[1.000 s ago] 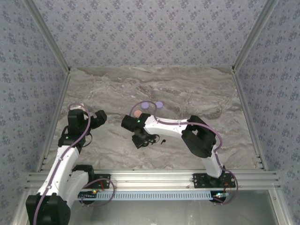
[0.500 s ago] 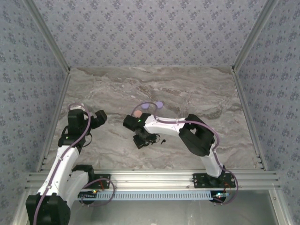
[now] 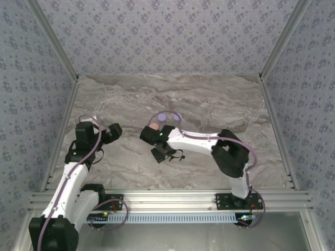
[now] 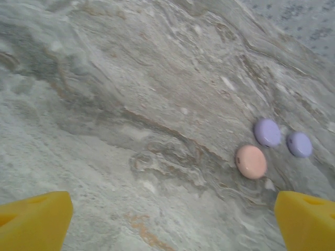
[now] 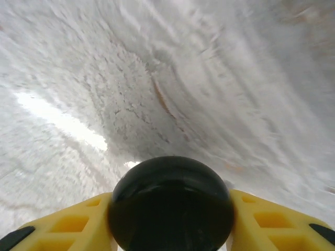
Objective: Insert the wireless bluetooth earbuds into the charging case
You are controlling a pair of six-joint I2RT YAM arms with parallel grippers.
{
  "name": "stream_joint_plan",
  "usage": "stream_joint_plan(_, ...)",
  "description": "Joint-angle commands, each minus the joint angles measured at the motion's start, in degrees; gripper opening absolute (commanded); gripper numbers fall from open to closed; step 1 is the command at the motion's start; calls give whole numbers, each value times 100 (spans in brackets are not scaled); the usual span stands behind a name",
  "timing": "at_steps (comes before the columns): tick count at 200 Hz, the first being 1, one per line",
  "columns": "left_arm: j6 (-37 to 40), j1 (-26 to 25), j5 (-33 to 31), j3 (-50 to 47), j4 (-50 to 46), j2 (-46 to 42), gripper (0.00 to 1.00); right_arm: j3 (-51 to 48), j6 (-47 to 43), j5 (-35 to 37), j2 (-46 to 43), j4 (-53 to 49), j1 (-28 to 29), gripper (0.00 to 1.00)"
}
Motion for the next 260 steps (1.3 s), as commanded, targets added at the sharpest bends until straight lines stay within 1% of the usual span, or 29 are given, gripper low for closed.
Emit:
stream_joint_plan(1,-129,38,1274,447,332,99,96,-33,-616,836,-991,160,-35,49)
stream_joint_plan(22,-330,1,2176,706,659,214,95,-137,-1285,1166,-1669,611,-106,49)
stream_joint_plan(42,-283,-115,2709,1057,653,271,95,-367,-2165,1334,-2347,1266,-180,49)
stream_joint_plan(48,-256,-161,2845,1156,642,274,94,-455,-2450,1316,-2534,1602,-200,49)
stream_joint_plan(58,-236,-251,3032,1290,649,281,94,-608,-2955,1221,-2867,2036,-213,49)
stream_joint_plan(77,-325,-449,3404,1470,845,316,94,-1009,-3945,759,-3474,3023,-226,51)
stream_joint_plan(88,-469,-563,3556,1541,1000,341,94,-1084,-4402,519,-3670,3311,-267,52)
stream_joint_plan(125,-734,-982,3610,1784,1406,374,94,-964,-5344,306,-3833,3363,-344,52)
stream_joint_plan(163,-579,-1642,3657,2003,1584,537,89,-1296,-6135,-88,-4076,3917,-409,52)
stream_joint_plan(193,-539,-2083,3473,2049,1806,607,85,-1261,-6215,-115,-4052,3881,-457,52)
stream_joint_plan(236,-610,-2445,3223,2106,2157,826,75,-1243,-6192,-129,-3981,3768,-455,51)
stream_joint_plan(260,-583,-2605,3039,2189,2205,956,67,-1228,-6207,-83,-3937,3712,-452,51)
